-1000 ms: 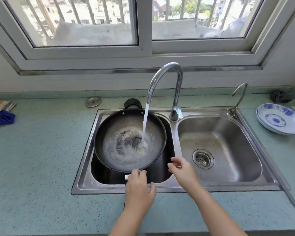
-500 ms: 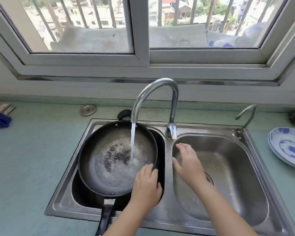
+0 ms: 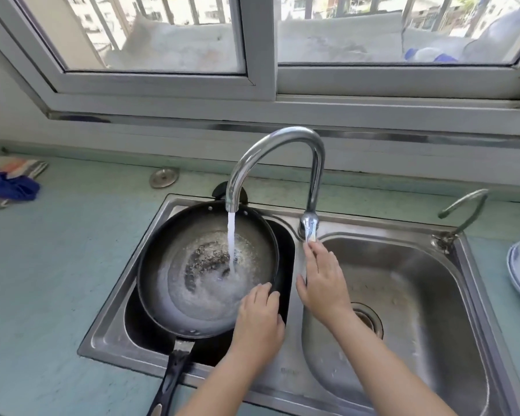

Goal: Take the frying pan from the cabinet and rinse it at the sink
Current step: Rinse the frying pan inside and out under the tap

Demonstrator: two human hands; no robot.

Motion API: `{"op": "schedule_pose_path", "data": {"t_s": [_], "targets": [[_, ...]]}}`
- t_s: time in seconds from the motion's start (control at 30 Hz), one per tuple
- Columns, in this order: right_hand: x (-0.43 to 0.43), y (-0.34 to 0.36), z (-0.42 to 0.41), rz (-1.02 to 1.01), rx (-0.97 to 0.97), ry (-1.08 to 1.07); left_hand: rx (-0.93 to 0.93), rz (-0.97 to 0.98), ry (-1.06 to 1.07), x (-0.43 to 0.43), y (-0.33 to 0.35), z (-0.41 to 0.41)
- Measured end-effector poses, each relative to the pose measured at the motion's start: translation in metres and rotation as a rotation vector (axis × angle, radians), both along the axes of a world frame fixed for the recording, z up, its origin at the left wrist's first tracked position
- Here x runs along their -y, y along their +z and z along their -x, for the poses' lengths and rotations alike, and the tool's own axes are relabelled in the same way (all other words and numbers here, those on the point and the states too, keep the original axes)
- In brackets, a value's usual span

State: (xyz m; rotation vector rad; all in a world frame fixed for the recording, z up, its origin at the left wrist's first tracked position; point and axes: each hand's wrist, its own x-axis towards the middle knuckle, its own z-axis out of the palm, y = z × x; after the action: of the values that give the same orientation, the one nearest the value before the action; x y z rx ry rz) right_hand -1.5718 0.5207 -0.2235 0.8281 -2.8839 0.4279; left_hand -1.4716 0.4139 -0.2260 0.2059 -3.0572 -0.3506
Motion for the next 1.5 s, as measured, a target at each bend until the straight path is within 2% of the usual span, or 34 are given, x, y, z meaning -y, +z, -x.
{"op": "schedule_pose_path", "data": {"t_s": [0.6,0.8,0.97,1.33,1.5], "targets": [[0.005,-0.020,-0.024,0.113,0.148,-0.160,-0.034,-0.054,0.054,0.013,-0.006,-0.036],[0.009,-0.020,-0.063,0.156,0.295,-0.275,-0.056,-0.078,0.055,0.035,-0.004,-0.066],[0.028,-0.017,-0.105,0.255,0.328,-0.357,-0.057,-0.108,0.045,0.064,0.000,-0.099],[0.087,-0.015,-0.187,0.246,0.351,-0.291,-0.033,-0.291,0.159,0.116,-0.012,-0.170],[0.105,-0.016,-0.215,0.278,0.439,-0.270,0.033,-0.311,0.192,0.125,-0.020,-0.195]]}}
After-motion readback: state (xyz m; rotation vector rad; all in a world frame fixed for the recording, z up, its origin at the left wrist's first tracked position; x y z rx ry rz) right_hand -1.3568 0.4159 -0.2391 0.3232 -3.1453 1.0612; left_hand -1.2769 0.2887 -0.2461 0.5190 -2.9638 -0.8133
